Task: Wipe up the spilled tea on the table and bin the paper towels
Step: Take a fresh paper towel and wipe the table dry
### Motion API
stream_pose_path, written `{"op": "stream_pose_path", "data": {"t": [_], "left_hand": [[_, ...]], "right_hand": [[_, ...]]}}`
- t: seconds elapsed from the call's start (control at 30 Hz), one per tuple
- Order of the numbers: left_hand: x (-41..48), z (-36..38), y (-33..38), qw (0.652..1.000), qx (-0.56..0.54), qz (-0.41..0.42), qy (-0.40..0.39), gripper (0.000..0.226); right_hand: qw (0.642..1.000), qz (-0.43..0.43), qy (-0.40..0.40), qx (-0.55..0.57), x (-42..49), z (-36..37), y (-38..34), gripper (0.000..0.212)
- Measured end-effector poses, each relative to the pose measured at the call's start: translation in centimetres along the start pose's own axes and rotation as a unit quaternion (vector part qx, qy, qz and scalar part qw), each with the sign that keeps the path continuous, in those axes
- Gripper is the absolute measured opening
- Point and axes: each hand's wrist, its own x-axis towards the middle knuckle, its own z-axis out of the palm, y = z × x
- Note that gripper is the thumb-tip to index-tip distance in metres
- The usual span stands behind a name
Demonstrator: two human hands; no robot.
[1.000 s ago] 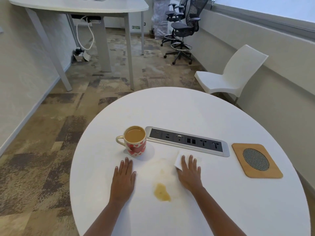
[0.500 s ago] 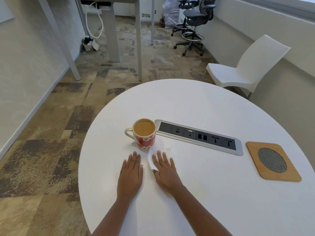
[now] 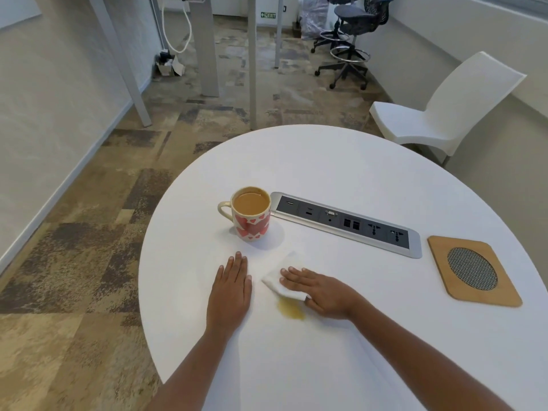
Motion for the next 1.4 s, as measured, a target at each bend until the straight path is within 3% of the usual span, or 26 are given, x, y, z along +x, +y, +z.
{"op": "stream_pose_path", "data": {"t": [0.13,0.3,0.4,0.53,0.67,0.93,1.0,1.2,1.4], "left_hand": [[-1.3,0.4,0.2,1.0,-0.003,0.011,0.022,0.043],[-2.6,0.7,0.3,0.999,-0.009,0.01,0.038,0.042],[-3.5,0.5,0.6,0.999,-0.019,-0.009,0.024,0.051],[-4.4,1.0,0.4,0.998,-0.028,-0.024,0.048,0.045],[-4.6,1.0,0.5,0.997,-0.046,-0.041,0.053,0.048],[-4.0,2.0,-0.3,0.992,-0.106,-0.051,0.053,0.046],[-4.0,2.1,-0.4,0.989,-0.123,-0.055,0.057,0.046],[-3.8,2.2,-0.8,0.991,-0.115,-0.057,0.026,0.062],[-3.9,2.3,-0.6,0.988,-0.128,-0.068,0.055,0.047]], "right_hand": [[0.998,0.05,0.021,0.026,-3.8,0.8,1.4,0.056],[0.977,0.152,0.111,0.096,-7.7,3.0,0.4,0.054],[0.949,0.227,0.17,0.135,-7.7,4.3,-1.8,0.053],[0.881,0.363,0.236,0.192,-5.1,5.4,-5.6,0.053],[0.826,0.46,0.236,0.223,-2.0,5.5,-8.6,0.055],[0.782,0.522,0.207,0.272,4.0,3.6,-12.6,0.059],[0.787,0.506,0.204,0.287,5.2,3.1,-12.8,0.059],[0.849,0.396,0.189,0.295,7.7,2.8,-13.2,0.065],[0.935,0.215,0.143,0.242,6.3,3.1,-11.8,0.054]]}}
